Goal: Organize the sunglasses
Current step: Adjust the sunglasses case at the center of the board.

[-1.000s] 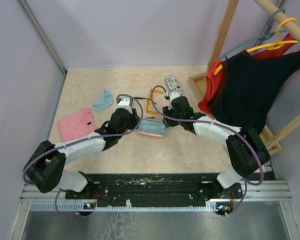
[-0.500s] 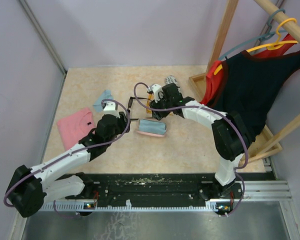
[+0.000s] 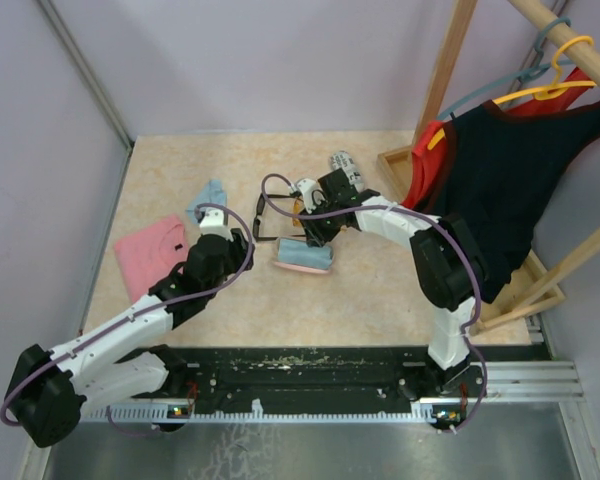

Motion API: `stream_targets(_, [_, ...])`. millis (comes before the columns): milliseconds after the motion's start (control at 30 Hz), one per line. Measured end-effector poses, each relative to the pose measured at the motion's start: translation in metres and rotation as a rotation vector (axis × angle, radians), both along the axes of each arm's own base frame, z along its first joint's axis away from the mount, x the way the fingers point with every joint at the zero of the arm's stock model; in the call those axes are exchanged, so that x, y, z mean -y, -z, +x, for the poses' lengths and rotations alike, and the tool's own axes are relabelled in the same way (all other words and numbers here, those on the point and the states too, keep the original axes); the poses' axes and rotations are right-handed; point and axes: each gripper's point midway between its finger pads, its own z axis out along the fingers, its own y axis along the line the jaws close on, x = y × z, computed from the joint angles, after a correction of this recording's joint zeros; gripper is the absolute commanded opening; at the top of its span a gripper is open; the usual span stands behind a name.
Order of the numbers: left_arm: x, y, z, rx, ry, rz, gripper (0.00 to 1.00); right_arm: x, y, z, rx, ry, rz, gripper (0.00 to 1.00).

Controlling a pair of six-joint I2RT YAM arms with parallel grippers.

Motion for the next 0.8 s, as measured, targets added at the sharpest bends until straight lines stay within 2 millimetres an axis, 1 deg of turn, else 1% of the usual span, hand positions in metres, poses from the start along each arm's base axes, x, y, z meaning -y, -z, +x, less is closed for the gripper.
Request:
stream_targets(133, [0.0, 0.001, 0.0, -0.004, -0.002, -0.001, 0.51, 0.001, 0.001, -0.001, -0.008, 0.001, -0.002, 0.28])
stream_targets(367, [0.0, 0.001, -0.001, -0.005, -0.002, -0.003, 0.51, -0.001, 0.003, -0.002, -0.021, 0.035, 0.017, 0.22])
stream_targets(467, [0.0, 0.001, -0.001, -0.005, -0.002, -0.003, 0.51, 0.002, 0.008, -0.008, -0.04, 0.058, 0.021, 0.2])
stream_targets(633, [0.0, 0.001, -0.001, -0.006, -0.002, -0.003, 0.51, 0.011, 0.015, -0.02, -0.075, 0.11, 0.018, 0.19])
stream_targets(800, [0.0, 0.001, -0.001, -0.006, -0.001, -0.003, 0.51, 0.018, 0.011, -0.029, -0.092, 0.168, 0.026, 0.19])
